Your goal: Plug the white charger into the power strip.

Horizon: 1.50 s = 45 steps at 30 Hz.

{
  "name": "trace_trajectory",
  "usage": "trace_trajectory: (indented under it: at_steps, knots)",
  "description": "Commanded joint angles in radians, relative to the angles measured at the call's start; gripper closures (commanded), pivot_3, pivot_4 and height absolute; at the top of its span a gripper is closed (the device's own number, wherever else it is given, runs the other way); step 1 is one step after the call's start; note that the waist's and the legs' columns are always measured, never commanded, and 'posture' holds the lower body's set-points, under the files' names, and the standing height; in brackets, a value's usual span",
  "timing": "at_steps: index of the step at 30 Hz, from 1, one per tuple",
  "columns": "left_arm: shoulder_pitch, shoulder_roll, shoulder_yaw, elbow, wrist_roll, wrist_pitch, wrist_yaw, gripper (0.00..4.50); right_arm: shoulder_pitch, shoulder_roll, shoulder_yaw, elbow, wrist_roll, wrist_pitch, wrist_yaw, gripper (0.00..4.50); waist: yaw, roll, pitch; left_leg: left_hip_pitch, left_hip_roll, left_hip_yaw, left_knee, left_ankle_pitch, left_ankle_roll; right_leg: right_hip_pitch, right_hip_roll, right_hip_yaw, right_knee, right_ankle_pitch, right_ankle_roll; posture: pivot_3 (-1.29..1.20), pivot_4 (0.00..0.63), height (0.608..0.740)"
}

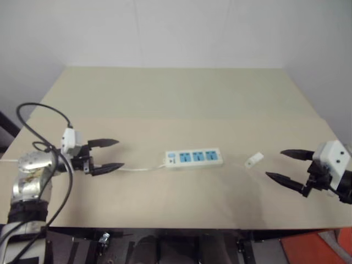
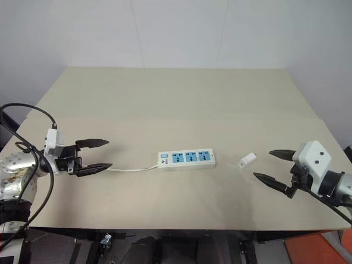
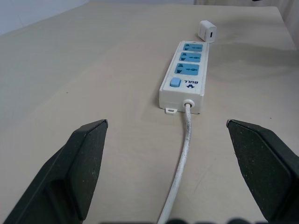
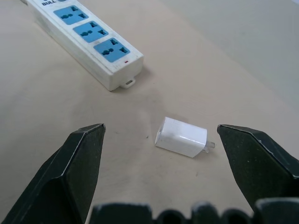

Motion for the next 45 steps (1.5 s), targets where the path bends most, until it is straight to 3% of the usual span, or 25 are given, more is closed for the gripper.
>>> trace_trajectory:
  at_steps: [1, 15, 19, 26, 32, 45]
  knots:
    - [-0.003, -0.008, 0.000, -0.004, 0.009, -0.026, 0.003, 0.05, 0.002, -0.023, -0.035, -0.015, 0.016, 0.020, 0.003, 0.00, 0.000, 0.000, 0.000, 0.000, 0.000, 0.000, 0.000, 0.000, 0.000, 0.000, 0.000, 0.000, 0.000, 0.000, 0.000, 0.00, 0.150, 0.740]
    - [-0.016, -0.051, -0.024, 0.013, 0.044, -0.067, 0.007, 0.05, -0.010, -0.045, -0.025, -0.033, 0.033, 0.087, 0.008, 0.00, 0.001, 0.000, 0.000, -0.001, 0.000, 0.000, 0.000, 0.000, 0.000, 0.000, 0.000, 0.000, 0.000, 0.000, 0.000, 0.00, 0.150, 0.740]
    - [-0.126, -0.163, -0.037, 0.128, 0.028, -0.101, 0.007, 0.05, -0.040, -0.034, 0.012, -0.038, 0.019, 0.074, -0.019, 0.00, 0.013, -0.001, 0.000, -0.001, -0.001, 0.001, 0.001, 0.000, 0.000, 0.000, 0.000, -0.002, 0.000, 0.000, 0.000, 0.00, 0.150, 0.740]
    - [-0.294, -0.243, -0.135, 0.333, 0.085, -0.191, -0.117, 0.05, -0.087, -0.009, 0.049, -0.087, 0.041, 0.105, -0.072, 0.00, 0.013, -0.001, 0.000, -0.006, -0.002, 0.003, 0.001, 0.000, 0.000, -0.003, 0.001, -0.002, -0.001, 0.000, 0.000, 0.00, 0.150, 0.740]
    - [-0.426, -0.315, -0.221, 0.579, 0.141, -0.336, -0.126, 0.05, -0.051, 0.015, 0.042, -0.179, 0.045, 0.143, -0.116, 0.00, 0.014, -0.002, 0.001, -0.007, -0.002, 0.002, 0.002, 0.000, 0.000, -0.003, 0.001, -0.003, -0.001, 0.000, 0.000, 0.00, 0.150, 0.740]
    - [-0.490, -0.450, -0.203, 0.782, 0.243, -0.468, -0.105, 0.05, 0.056, 0.063, -0.020, -0.302, 0.045, 0.179, -0.185, 0.00, 0.017, -0.002, 0.001, -0.008, -0.003, 0.002, 0.002, 0.000, 0.000, -0.003, 0.001, -0.004, -0.002, 0.000, 0.001, 0.00, 0.150, 0.740]
